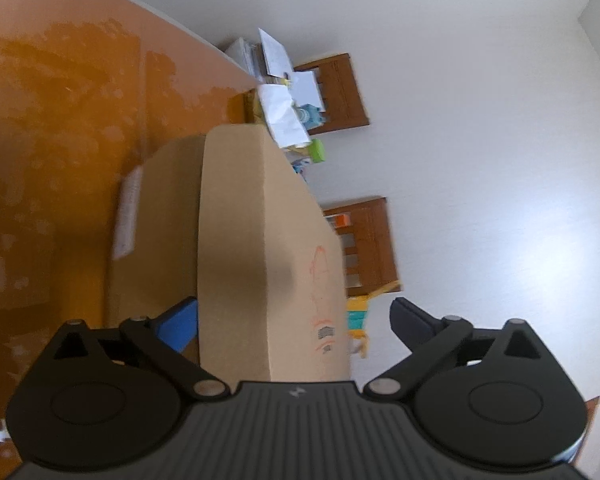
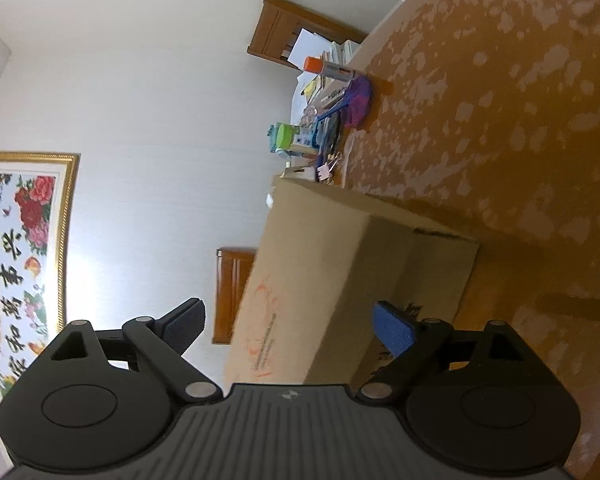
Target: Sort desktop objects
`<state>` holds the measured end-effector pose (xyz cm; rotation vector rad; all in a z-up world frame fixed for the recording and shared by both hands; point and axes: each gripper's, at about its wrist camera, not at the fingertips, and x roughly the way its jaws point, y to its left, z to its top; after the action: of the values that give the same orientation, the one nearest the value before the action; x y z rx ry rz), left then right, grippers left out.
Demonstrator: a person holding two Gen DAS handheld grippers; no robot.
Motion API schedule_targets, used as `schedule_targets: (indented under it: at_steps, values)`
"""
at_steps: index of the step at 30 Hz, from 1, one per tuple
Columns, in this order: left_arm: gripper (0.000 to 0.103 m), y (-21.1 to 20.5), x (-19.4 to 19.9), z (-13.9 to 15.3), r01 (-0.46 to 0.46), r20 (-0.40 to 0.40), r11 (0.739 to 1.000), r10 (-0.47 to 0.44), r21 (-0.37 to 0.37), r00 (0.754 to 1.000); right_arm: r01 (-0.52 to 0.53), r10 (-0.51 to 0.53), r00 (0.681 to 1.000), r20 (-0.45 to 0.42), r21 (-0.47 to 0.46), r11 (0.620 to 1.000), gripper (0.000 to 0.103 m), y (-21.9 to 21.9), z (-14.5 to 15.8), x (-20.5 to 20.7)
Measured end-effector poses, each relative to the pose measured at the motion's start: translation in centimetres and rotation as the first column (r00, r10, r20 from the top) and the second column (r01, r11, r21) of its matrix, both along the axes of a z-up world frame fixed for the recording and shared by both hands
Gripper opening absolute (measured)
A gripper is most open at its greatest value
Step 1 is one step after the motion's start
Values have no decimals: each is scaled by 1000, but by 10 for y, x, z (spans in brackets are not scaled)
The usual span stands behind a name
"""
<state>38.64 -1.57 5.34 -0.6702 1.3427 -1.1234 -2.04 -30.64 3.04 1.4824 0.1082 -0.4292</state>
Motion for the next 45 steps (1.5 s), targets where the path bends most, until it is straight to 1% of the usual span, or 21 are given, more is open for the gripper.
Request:
schedule_targets:
  at_steps: [2,5,7,9,12,14,15,17,19,21,23,24,26,28,30,34,37,39,41,42,45]
  values:
    - [102,6,1,-4,-20,-13,1000,20,-6,1000,5,-5,1000,-14,-1,1000,94,-2,-3,-4]
    - [102,16,3,-8,-90,-40,996,90,-7,995,3,-3,999,-33,-1,1000,94,-3,-6,-7]
    - [102,21,1,-8,-126,-35,992,126,-12,991,-10,9,999,-46,-13,1000,94,-3,-5,-10]
    - [102,22,-1,-6,-132,-16,991,132,13,991,-19,17,997,-72,-28,999,94,-4,-3,-15]
    - [102,17,-11,3,-131,81,986,123,100,989,-9,-4,991,-137,-90,996,94,-8,6,-31]
    - [102,10,-22,21,-141,208,975,103,174,973,-5,-30,981,-191,-181,984,95,-16,24,-38]
    - [102,7,-28,32,-156,279,964,93,214,956,-40,-18,976,-217,-259,965,95,-20,39,-36]
    - [102,-3,-46,60,-214,436,928,63,306,898,-134,15,961,-277,-417,899,100,-25,70,-24]
    - [102,-18,-72,88,-270,569,881,1,389,822,-262,59,933,-354,-561,785,103,-21,99,0]
    - [102,-35,-97,102,-281,644,855,-79,436,761,-400,105,887,-450,-633,663,103,-15,114,31]
    - [102,-56,-117,106,-274,685,828,-170,489,708,-485,124,845,-521,-646,589,103,-8,114,54]
    - [102,-65,-123,105,-274,692,816,-199,509,694,-524,130,822,-554,-647,554,103,-5,114,65]
    - [102,-76,-129,100,-275,680,797,-217,538,701,-570,155,793,-589,-628,530,103,-1,107,80]
    - [102,-78,-131,95,-272,650,793,-194,545,735,-600,199,777,-596,-607,521,103,2,102,89]
    - [102,-84,-132,90,-267,623,781,-191,565,759,-648,232,740,-631,-577,498,103,6,97,101]
    - [102,-91,-139,80,-267,597,754,-200,600,777,-718,270,671,-691,-515,468,103,17,85,115]
    - [102,-96,-142,71,-253,567,728,-221,637,793,-744,293,634,-716,-460,485,103,15,76,125]
    - [102,-100,-143,64,-233,545,715,-240,659,803,-748,285,627,-725,-458,481,103,16,73,124]
    - [103,-100,-145,56,-218,526,706,-251,673,813,-760,276,614,-740,-458,462,103,20,72,127]
    - [103,-99,-147,53,-216,522,708,-247,673,816,-766,272,607,-747,-457,452,103,21,72,128]
    - [103,-91,-146,50,-218,514,730,-207,647,832,-793,246,574,-781,-455,405,103,29,69,132]
